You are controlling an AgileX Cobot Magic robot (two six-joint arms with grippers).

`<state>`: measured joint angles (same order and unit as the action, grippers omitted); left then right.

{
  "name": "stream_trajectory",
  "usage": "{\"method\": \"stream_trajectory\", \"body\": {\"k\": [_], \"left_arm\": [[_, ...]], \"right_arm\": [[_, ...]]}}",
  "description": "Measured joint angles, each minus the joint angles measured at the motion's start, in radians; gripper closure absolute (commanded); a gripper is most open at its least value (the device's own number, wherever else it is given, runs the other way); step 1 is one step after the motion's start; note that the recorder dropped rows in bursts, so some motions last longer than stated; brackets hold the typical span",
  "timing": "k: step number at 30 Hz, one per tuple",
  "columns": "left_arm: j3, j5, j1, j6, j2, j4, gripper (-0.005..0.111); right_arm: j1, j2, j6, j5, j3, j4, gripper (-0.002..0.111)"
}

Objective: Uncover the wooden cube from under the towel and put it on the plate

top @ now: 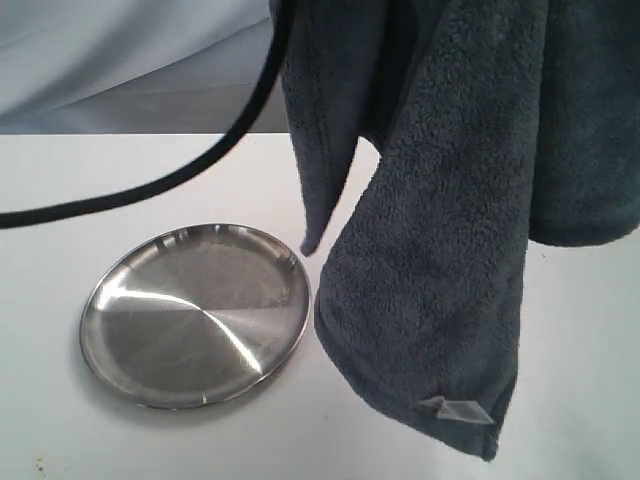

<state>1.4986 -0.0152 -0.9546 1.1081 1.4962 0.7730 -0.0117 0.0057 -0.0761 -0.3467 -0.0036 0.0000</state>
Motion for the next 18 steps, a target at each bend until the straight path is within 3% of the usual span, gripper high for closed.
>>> {"method": "stream_trajectory", "body": {"k": [4,8,11,18], "left_arm": [[0.002,-0.095,0.0,0.0,-0.017,-0.002,0.107],[0.002,-0.274,0.0,0.002,-0.028,-0.029,0.107],[-0.033,-0.313,0.0,-0.017,-0.047,-0.043,0.107],[-0.296,-0.313,0.0,-0.047,-0.064,0.012,0.107]], "right_arm": [[0.0,0.0,0.0,0.0,0.0,0.0,0.108],[0.0,0.0,0.0,0.0,0.0,0.0,0.108],[0.0,0.0,0.0,0.0,0.0,0.0,0.108],[0.0,0.0,0.0,0.0,0.0,0.0,0.108]]}}
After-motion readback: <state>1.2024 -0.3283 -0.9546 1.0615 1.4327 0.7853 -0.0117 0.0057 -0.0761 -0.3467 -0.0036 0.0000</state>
